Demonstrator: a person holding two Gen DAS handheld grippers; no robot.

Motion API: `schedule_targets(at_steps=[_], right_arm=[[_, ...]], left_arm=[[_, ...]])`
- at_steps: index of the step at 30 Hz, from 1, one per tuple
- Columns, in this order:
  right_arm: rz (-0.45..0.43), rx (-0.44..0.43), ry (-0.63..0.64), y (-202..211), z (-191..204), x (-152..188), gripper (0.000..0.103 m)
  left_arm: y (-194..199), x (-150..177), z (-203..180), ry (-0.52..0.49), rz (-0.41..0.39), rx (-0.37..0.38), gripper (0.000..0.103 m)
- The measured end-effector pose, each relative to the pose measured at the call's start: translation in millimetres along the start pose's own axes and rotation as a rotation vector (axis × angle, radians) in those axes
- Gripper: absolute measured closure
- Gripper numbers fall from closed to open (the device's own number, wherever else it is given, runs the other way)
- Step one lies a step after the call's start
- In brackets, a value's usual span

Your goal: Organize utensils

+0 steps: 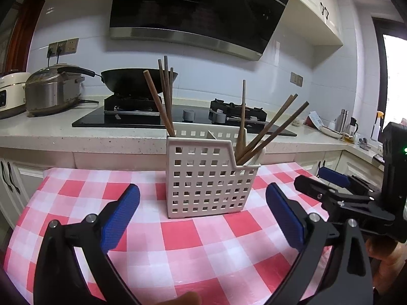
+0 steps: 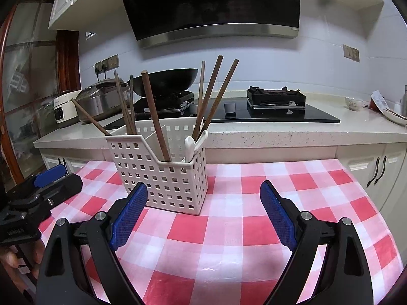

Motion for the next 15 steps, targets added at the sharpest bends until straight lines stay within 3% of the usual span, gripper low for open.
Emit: schedule_targets(at_steps=[15], right_arm=[[-0.001, 0.0, -0.003, 0.9, -0.8, 0.9, 0.019]], left_arm=[[1.3, -0.4, 2.7, 0.002, -0.002, 0.007, 0.006]])
Point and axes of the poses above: each gripper's, at about its wrist camera, not at the fingertips, and y roughly against the way its jaws point, z to its left, x to its underside, the point moved 2 cm from there along -y, roughly the way its jaws point, and after that the axes turned 6 degrees about -x, right-handed, at the moved point
